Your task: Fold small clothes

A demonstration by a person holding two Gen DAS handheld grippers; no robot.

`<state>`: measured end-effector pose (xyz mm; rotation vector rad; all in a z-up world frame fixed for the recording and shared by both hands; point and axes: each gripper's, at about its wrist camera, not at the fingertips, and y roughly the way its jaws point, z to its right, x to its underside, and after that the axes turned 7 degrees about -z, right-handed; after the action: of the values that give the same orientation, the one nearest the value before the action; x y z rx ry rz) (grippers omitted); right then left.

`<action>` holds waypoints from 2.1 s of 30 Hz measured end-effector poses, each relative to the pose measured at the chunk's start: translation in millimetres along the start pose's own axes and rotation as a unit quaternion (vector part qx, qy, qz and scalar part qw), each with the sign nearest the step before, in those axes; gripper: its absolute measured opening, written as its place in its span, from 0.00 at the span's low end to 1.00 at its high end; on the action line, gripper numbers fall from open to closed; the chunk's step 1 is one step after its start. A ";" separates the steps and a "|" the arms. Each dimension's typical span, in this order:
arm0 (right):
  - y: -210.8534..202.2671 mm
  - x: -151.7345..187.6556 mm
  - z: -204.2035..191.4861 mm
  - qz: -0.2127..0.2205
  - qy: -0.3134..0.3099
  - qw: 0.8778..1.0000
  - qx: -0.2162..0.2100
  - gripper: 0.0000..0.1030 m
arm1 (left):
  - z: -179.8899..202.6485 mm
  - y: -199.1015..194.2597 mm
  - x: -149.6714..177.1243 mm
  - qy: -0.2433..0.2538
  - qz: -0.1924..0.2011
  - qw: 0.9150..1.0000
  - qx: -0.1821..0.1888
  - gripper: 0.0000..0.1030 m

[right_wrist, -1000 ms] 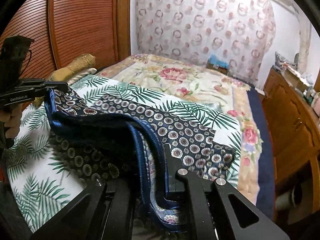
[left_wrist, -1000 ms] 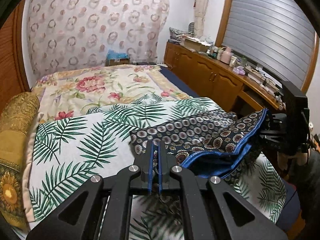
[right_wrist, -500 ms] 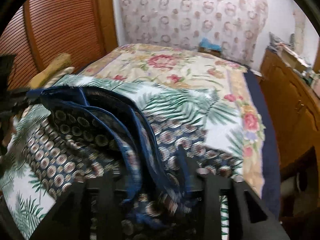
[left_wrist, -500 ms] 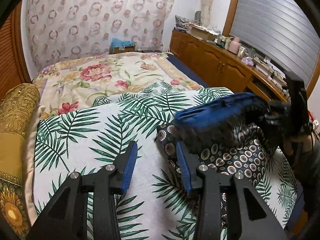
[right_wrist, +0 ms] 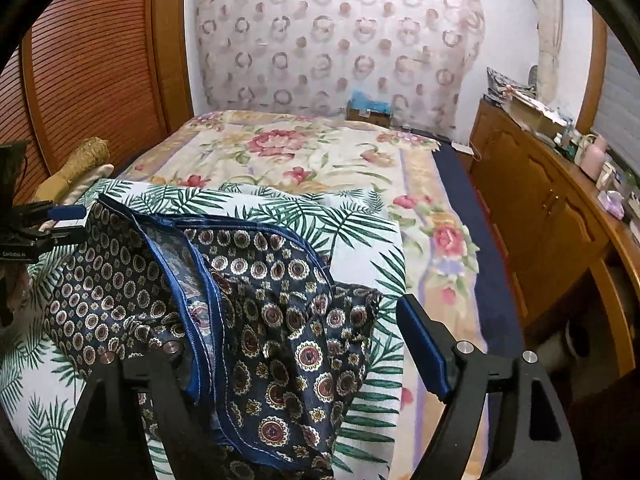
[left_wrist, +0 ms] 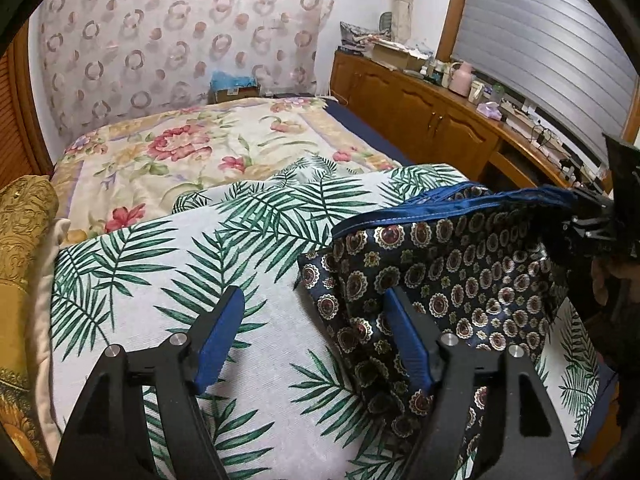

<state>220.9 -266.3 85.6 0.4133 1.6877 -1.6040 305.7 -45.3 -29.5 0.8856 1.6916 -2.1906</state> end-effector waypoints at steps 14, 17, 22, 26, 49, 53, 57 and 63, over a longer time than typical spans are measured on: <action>24.7 -60.3 -10.6 0.010 -0.018 1.000 0.016 0.79 | -3.7 26.7 -4.5 -0.014 -0.024 1.000 -0.012 0.71; 14.6 -43.8 -4.0 0.009 0.000 1.000 0.010 0.81 | -8.5 36.5 -8.6 -0.017 -0.032 0.999 -0.016 0.71; 13.9 -16.4 6.1 -0.017 0.018 1.000 -0.018 0.81 | -10.9 43.0 -11.4 -0.016 -0.031 0.999 -0.007 0.71; 34.6 7.3 15.8 -0.053 0.043 0.997 -0.019 0.81 | -8.6 48.1 -13.4 -0.006 -0.038 0.999 -0.010 0.71; 38.8 5.4 13.0 -0.031 -0.017 0.992 -0.121 0.11 | 3.5 23.5 -20.3 -0.005 -0.011 0.998 0.065 0.06; 2.9 -2.4 7.4 0.018 -0.022 0.992 -0.122 0.09 | 6.6 -20.5 -14.9 -0.003 0.041 0.998 0.057 0.06; -24.4 -10.0 -8.2 0.062 -0.037 0.989 -0.132 0.09 | 3.7 -60.1 -13.1 -0.004 0.078 0.997 0.021 0.06; -39.2 -41.4 -43.5 0.095 -0.084 0.981 -0.145 0.09 | -26.1 -115.0 -3.0 -0.019 0.129 0.991 -0.022 0.06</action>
<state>208.2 -220.4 139.2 0.2746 1.6666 -1.1990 255.9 13.5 59.7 0.9833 1.5071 -1.9792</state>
